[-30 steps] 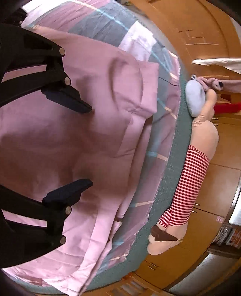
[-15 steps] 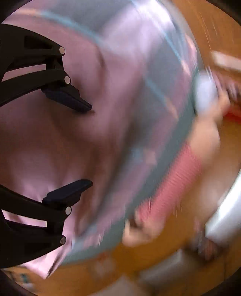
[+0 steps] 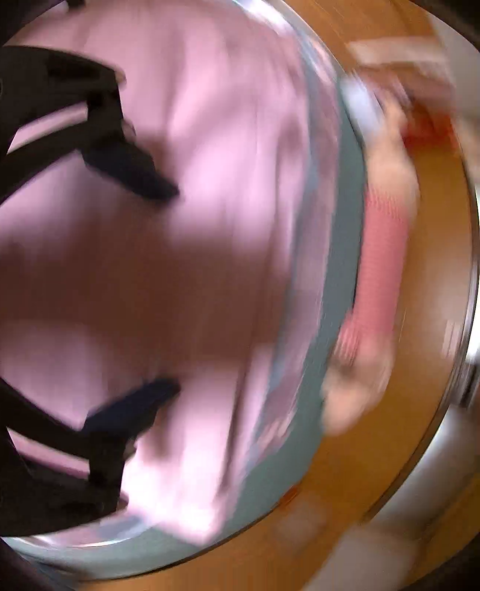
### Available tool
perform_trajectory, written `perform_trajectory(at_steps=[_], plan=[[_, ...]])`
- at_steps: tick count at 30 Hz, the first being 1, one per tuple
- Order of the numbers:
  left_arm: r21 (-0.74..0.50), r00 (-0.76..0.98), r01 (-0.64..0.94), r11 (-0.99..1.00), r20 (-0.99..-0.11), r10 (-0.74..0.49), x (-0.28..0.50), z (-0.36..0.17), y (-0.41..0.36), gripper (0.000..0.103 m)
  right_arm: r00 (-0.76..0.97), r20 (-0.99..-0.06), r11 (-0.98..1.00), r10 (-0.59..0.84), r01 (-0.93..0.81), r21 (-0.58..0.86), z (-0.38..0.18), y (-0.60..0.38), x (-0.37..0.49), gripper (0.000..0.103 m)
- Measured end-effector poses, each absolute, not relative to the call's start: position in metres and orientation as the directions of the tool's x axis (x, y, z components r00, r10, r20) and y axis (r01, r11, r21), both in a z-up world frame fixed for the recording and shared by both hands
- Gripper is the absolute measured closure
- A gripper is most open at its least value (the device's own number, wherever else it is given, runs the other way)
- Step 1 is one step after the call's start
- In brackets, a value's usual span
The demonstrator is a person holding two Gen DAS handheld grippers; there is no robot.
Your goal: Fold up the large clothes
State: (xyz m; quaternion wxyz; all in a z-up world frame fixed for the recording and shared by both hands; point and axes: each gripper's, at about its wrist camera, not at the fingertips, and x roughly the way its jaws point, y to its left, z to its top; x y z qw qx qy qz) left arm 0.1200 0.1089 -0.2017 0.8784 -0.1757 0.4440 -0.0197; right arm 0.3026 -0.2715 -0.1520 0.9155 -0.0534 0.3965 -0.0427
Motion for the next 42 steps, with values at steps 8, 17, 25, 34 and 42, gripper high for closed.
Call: perform_trajectory(at_steps=[8, 17, 25, 34, 42], plan=[[-0.317, 0.599, -0.126, 0.94, -0.78, -0.182, 0.121, -0.204, 0.107, 0.008, 0.741, -0.671, 0.987, 0.016, 0.097, 0.13, -0.119, -0.368, 0.229, 0.003], [-0.3, 0.603, -0.121, 0.946, -0.78, -0.169, 0.122, -0.203, 0.104, 0.008, 0.573, -0.784, 0.945, -0.239, 0.324, -0.052, -0.176, -0.405, 0.196, 0.003], [-0.276, 0.602, -0.118, 0.954, -0.783, -0.152, 0.123, -0.206, 0.103, 0.006, 0.675, -0.71, 0.977, -0.202, 0.087, -0.195, -0.144, -0.304, 0.24, 0.004], [-0.275, 0.6, -0.113, 0.955, -0.785, -0.155, 0.12, -0.204, 0.102, 0.006, 0.407, -0.621, 0.74, -0.67, 0.434, -0.514, -0.174, -0.364, 0.299, 0.013], [-0.253, 0.603, -0.11, 0.961, -0.785, -0.137, 0.12, -0.206, 0.097, 0.004, 0.784, -0.594, 0.975, -0.184, 0.069, -0.21, -0.123, -0.257, 0.239, 0.013]])
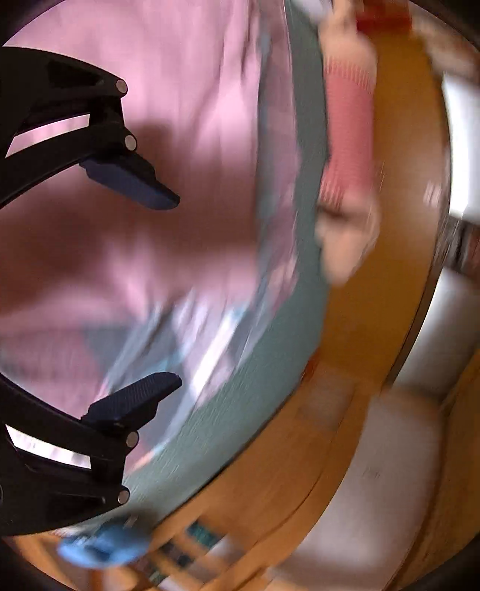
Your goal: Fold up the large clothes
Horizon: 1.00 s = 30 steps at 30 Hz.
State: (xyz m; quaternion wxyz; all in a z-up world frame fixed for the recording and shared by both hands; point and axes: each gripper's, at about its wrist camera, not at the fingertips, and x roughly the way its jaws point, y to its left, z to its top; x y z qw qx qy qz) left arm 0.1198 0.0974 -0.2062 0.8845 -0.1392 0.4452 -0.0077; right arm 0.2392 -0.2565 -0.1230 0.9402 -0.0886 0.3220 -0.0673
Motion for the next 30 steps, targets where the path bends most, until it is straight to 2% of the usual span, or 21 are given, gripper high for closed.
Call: perform_trajectory(at_steps=[2, 4, 7, 9, 10, 13, 15, 17, 19, 22, 26, 30], plan=[[-0.249, 0.603, -0.109, 0.962, -0.786, -0.135, 0.121, -0.206, 0.098, 0.004, 0.765, -0.643, 0.99, 0.035, -0.115, -0.083, -0.124, -0.227, 0.237, 0.013], [-0.248, 0.603, -0.107, 0.963, -0.786, -0.136, 0.121, -0.206, 0.098, 0.003, 0.753, -0.649, 0.982, 0.112, -0.183, -0.042, -0.126, -0.207, 0.234, 0.013], [-0.252, 0.601, -0.107, 0.962, -0.787, -0.139, 0.12, -0.206, 0.098, 0.003, 0.707, -0.7, 0.977, 0.101, -0.204, -0.065, -0.147, -0.184, 0.245, 0.013], [-0.253, 0.601, -0.105, 0.962, -0.786, -0.142, 0.12, -0.205, 0.098, 0.003, 0.621, -0.783, 0.979, 0.037, -0.178, -0.095, -0.181, -0.173, 0.266, 0.005], [-0.252, 0.604, -0.1, 0.963, -0.784, -0.142, 0.12, -0.204, 0.098, 0.003, 0.598, -0.801, 0.981, 0.031, -0.173, -0.091, -0.187, -0.172, 0.276, 0.001], [-0.236, 0.607, -0.096, 0.967, -0.784, -0.131, 0.12, -0.202, 0.096, 0.003, 0.545, -0.839, 0.982, 0.002, -0.161, -0.102, -0.183, -0.166, 0.287, 0.001], [-0.235, 0.61, -0.105, 0.966, -0.783, -0.124, 0.119, -0.201, 0.096, 0.004, 0.56, -0.828, 0.988, 0.025, -0.141, -0.066, -0.164, -0.17, 0.279, 0.003], [-0.228, 0.644, -0.116, 0.967, -0.758, -0.101, 0.115, -0.192, 0.095, 0.005, 0.622, -0.76, 0.98, 0.187, -0.166, 0.106, -0.139, -0.181, 0.253, 0.004], [-0.223, 0.696, -0.1, 0.97, -0.712, -0.092, 0.108, -0.18, 0.093, 0.005, 0.638, -0.715, 0.958, 0.285, -0.202, 0.201, -0.133, -0.183, 0.228, 0.004], [-0.202, 0.717, -0.07, 0.977, -0.691, -0.092, 0.104, -0.174, 0.085, 0.005, 0.606, -0.739, 0.955, 0.296, -0.189, 0.228, -0.151, -0.184, 0.223, 0.004], [-0.166, 0.668, -0.071, 0.984, -0.74, -0.077, 0.112, -0.186, 0.08, 0.005, 0.59, -0.787, 0.976, 0.179, -0.205, 0.068, -0.192, -0.164, 0.239, 0.001], [-0.165, 0.659, -0.064, 0.984, -0.747, -0.083, 0.115, -0.189, 0.082, 0.005, 0.576, -0.807, 0.986, 0.127, -0.158, 0.042, -0.182, -0.157, 0.244, 0.001]])
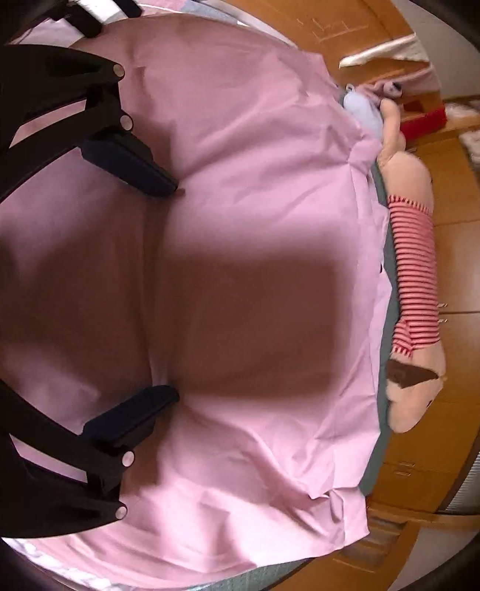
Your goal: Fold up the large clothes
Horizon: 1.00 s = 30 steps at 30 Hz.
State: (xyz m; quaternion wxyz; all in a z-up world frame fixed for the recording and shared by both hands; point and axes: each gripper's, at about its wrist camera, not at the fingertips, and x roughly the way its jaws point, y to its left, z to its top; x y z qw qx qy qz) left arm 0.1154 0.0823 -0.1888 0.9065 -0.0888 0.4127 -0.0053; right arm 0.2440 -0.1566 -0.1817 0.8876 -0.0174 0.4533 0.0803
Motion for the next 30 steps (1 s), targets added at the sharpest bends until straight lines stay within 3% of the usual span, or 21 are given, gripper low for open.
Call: perform_trajectory(at_steps=[2, 3, 5, 8, 10, 14, 18, 22, 27, 30], plan=[[-0.172, 0.654, -0.067, 0.983, -0.751, -0.087, 0.116, -0.19, 0.083, 0.005, 0.654, -0.739, 0.984, 0.162, -0.161, 0.073, -0.16, -0.16, 0.229, 0.007], [-0.175, 0.653, -0.068, 0.982, -0.752, -0.088, 0.115, -0.19, 0.083, 0.005, 0.724, -0.669, 0.984, 0.17, -0.155, 0.082, -0.147, -0.164, 0.205, 0.007], [-0.175, 0.653, -0.068, 0.982, -0.752, -0.089, 0.115, -0.19, 0.083, 0.005, 0.768, -0.623, 0.988, 0.151, -0.123, 0.088, -0.142, -0.174, 0.184, 0.007], [-0.17, 0.651, -0.065, 0.983, -0.754, -0.087, 0.116, -0.191, 0.08, 0.005, 0.69, -0.717, 0.995, 0.099, -0.06, 0.079, -0.176, -0.19, 0.193, 0.007], [-0.164, 0.652, -0.056, 0.985, -0.753, -0.089, 0.116, -0.192, 0.078, 0.005, 0.642, -0.756, 0.99, 0.126, -0.131, 0.053, -0.205, -0.191, 0.207, 0.001], [-0.162, 0.711, -0.08, 0.984, -0.701, -0.057, 0.106, -0.171, 0.077, 0.005, 0.609, -0.783, 0.991, 0.127, -0.103, 0.08, -0.188, -0.194, 0.208, 0.001], [-0.14, 0.803, -0.05, 0.989, -0.594, -0.043, 0.081, -0.126, 0.063, 0.005, 0.692, -0.689, 0.975, 0.215, -0.116, 0.188, -0.143, -0.206, 0.147, 0.001], [-0.095, 0.834, -0.032, 0.995, -0.551, -0.026, 0.048, -0.096, 0.042, 0.005, 0.788, -0.585, 0.968, 0.192, -0.056, 0.243, -0.109, -0.225, 0.067, 0.001], [-0.119, 0.821, 0.014, 0.993, -0.565, -0.079, 0.011, -0.078, 0.021, 0.003, 0.801, -0.592, 0.996, 0.087, -0.054, 0.073, -0.089, -0.212, 0.022, 0.001], [-0.069, 0.835, 0.052, 0.996, -0.543, -0.082, -0.006, -0.07, 0.006, 0.002, 0.842, -0.539, 0.998, 0.029, -0.051, -0.027, -0.074, -0.202, 0.002, 0.001]])
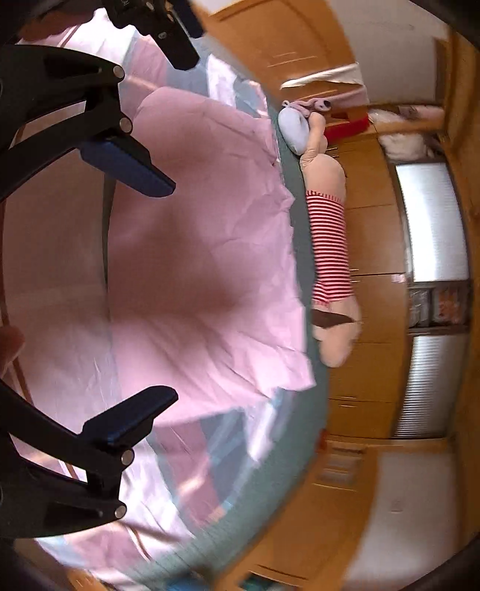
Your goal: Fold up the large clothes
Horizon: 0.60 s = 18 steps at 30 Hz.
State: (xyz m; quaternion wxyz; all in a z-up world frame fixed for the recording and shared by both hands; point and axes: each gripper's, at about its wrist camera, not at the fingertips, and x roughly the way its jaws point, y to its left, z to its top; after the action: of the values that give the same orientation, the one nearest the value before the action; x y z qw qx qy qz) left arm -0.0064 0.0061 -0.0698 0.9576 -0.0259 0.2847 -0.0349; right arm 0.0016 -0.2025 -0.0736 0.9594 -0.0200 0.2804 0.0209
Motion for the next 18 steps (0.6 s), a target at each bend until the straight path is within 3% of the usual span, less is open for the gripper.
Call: perform_trajectory(at_steps=[9, 18], plan=[[0.03, 0.866, 0.052, 0.998, -0.5, -0.03, -0.029, -0.057, -0.017, 0.002, 0.847, -0.529, 0.998, 0.049, -0.06, -0.004, -0.057, -0.199, -0.01, 0.001], [-0.004, 0.882, 0.05, 0.999, -0.469, -0.046, -0.04, -0.044, -0.007, 0.002, 0.841, -0.538, 0.998, 0.057, -0.06, 0.011, -0.053, -0.202, -0.018, 0.001]])
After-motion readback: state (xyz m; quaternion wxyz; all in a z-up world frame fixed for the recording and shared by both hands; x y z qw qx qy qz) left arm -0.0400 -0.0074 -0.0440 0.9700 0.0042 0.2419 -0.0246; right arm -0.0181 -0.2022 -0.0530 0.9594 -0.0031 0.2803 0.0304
